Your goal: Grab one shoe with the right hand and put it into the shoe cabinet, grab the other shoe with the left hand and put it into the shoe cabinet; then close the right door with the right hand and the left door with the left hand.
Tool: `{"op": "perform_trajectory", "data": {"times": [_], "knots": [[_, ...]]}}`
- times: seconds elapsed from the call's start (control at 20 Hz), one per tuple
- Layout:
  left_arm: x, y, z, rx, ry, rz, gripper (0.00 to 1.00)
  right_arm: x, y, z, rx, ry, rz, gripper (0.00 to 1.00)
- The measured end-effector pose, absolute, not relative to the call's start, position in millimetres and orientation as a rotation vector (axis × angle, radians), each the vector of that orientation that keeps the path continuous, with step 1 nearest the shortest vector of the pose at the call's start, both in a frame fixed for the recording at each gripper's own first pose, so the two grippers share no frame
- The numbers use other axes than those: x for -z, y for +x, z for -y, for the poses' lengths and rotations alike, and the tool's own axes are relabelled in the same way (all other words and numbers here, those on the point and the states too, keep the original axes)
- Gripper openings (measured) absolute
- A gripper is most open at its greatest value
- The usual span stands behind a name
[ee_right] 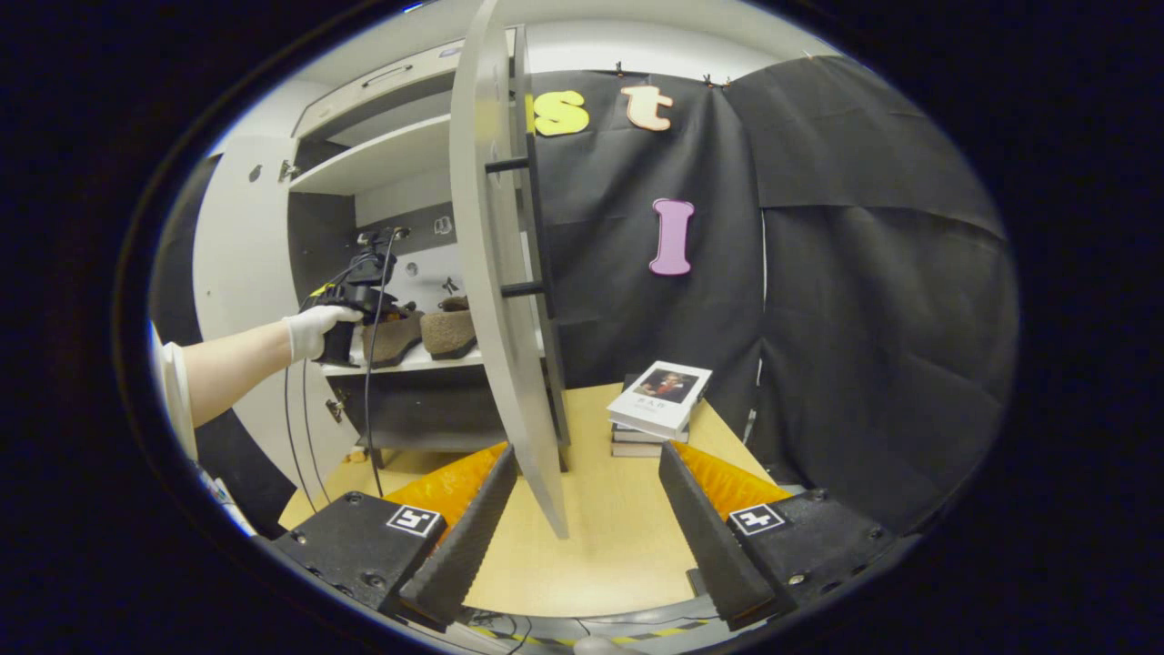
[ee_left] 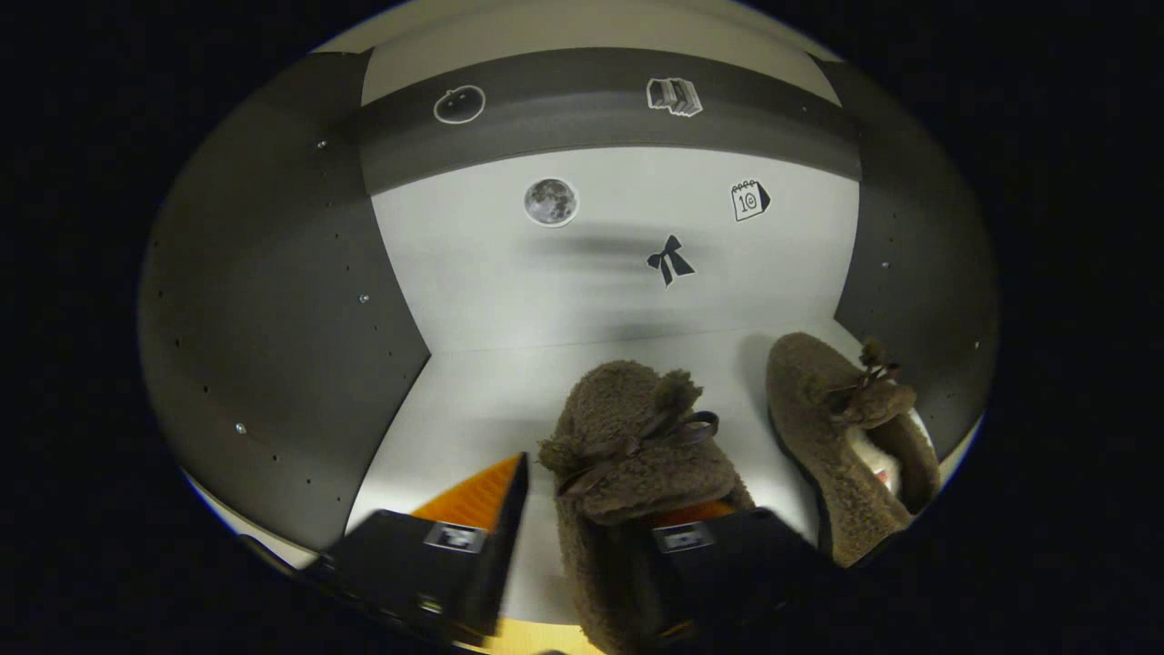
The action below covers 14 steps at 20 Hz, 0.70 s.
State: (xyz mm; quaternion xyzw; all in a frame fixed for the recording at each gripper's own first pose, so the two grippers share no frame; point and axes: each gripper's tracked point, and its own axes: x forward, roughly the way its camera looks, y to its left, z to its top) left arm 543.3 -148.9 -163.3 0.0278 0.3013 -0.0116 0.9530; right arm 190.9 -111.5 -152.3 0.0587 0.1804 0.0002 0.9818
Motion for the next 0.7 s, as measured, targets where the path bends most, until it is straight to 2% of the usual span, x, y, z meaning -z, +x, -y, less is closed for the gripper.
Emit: {"op": "perform_trajectory", "data": {"times": [0.1,0.25,0.4,0.45,0.7], "knots": [[157,535,145,0.024,0.035,-0.611,0.97,150,191,110,-0.009,0.114,-0.356,1.00],[143,522,145,0.045,0.026,-0.594,0.95,147,191,106,-0.020,0.117,-0.350,0.99],[127,502,148,0.066,0.017,-0.566,1.00,144,190,102,-0.031,0.111,-0.339,0.99],[121,495,148,0.069,0.018,-0.544,0.97,142,189,101,-0.031,0.109,-0.334,0.99],[79,444,151,0.091,-0.002,-0.404,0.97,131,182,92,-0.038,0.091,-0.302,0.99]]}}
